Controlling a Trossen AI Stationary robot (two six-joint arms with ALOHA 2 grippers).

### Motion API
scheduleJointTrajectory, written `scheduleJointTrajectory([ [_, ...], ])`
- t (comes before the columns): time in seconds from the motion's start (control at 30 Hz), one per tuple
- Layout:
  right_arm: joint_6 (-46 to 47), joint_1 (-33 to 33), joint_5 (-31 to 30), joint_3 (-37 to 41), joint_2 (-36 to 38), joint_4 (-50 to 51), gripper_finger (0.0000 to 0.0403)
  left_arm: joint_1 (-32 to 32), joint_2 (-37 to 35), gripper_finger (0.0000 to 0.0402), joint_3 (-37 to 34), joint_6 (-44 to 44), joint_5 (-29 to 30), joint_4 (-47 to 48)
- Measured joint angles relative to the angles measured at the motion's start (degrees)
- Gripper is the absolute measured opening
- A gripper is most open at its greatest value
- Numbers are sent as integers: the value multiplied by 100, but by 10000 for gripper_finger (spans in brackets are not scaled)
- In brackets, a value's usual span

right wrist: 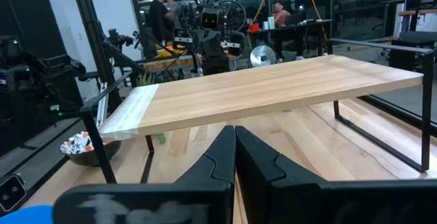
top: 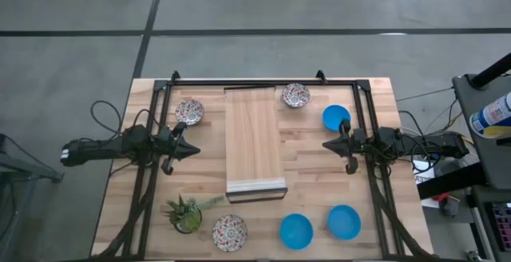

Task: Pick & Place Mini bowls

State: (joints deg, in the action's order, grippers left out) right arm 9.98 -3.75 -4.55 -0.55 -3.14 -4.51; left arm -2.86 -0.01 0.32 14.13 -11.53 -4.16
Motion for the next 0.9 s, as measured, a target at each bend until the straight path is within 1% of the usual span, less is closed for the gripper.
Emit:
scheduleJointTrajectory([
  [0.33,62,2,-1,-1,-2,-93,8,-1,0,0,0,0,0,-15],
  [0.47,202,2,-1,-1,-2,-619,8,-1,0,0,0,0,0,-13],
  [0.5,474,2,-1,-1,1,-819,8,0,0,0,0,0,0,-11],
  [0.57,1379,5,-87,-6,-35,-1168,9,0,0,0,0,0,2,-11],
  [0.6,1916,4,-231,-9,-57,-1219,8,-1,0,0,0,-1,0,-9],
  [0.67,3018,4,-711,-7,-123,-1125,8,0,0,0,0,0,2,-7],
  [0.7,3374,7,-956,-5,-177,-1065,8,0,0,0,0,0,1,-7],
  [0.8,3810,6,-1512,1,-397,-1087,8,0,0,0,0,0,1,7],
  [0.83,3945,7,-1622,-1,-499,-1088,8,0,0,0,0,0,0,8],
  [0.9,4224,4,-1649,-1,-779,-1084,8,0,0,0,0,0,0,7],
])
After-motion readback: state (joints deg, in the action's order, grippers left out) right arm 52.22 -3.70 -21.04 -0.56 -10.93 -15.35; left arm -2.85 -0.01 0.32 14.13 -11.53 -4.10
